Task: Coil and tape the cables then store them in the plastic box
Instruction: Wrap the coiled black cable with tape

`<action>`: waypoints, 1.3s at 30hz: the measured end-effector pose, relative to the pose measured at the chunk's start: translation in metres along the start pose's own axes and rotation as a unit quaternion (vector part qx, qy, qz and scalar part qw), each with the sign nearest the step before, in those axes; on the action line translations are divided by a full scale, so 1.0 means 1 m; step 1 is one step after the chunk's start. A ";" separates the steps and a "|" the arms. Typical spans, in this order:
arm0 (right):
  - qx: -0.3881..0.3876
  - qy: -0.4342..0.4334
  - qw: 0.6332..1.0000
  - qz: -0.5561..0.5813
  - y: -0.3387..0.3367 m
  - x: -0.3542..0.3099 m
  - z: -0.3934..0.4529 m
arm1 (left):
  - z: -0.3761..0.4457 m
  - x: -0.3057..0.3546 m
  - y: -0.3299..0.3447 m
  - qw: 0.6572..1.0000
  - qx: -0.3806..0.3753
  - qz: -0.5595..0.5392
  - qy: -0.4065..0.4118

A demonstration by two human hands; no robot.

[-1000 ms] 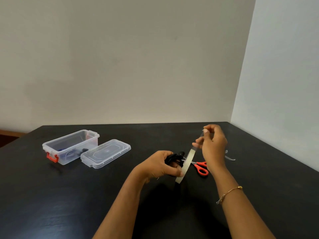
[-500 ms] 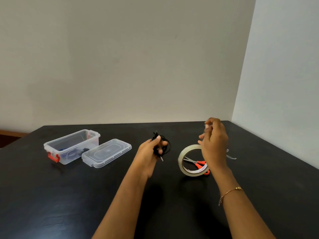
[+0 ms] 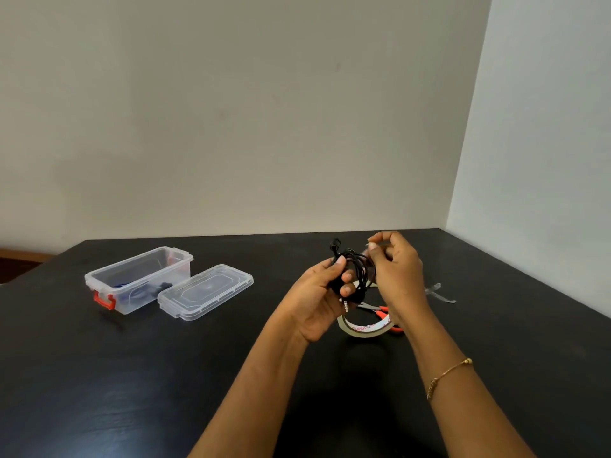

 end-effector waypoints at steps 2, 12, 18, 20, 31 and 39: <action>-0.031 0.021 0.999 0.008 0.003 0.001 0.000 | 0.001 -0.002 -0.002 1.000 0.025 -0.002 0.002; -0.056 0.010 0.998 -0.009 0.007 -0.001 -0.004 | 0.006 -0.009 -0.004 0.991 0.121 0.027 0.040; -0.078 -0.035 0.996 -0.028 0.008 -0.007 -0.007 | 0.005 -0.007 -0.005 0.982 0.168 0.037 0.073; -0.096 -0.055 0.993 -0.034 0.008 -0.009 -0.007 | 0.004 -0.005 -0.006 0.979 0.178 0.050 0.084; -0.146 -0.153 0.975 -0.069 0.001 -0.009 -0.005 | 0.002 -0.003 -0.007 0.967 0.165 0.165 0.102; -0.173 -0.206 0.959 -0.086 0.010 -0.008 -0.011 | 0.002 0.002 -0.010 0.962 0.152 0.202 0.102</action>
Point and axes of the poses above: each hand's wrist, its own z-axis towards the middle knuckle, its own y-axis out of the palm, x = y × z, the point moved 3 cm from there along z, towards the middle knuckle, and after that the axes turned 7 degrees about -z, right-handed, at the moved point
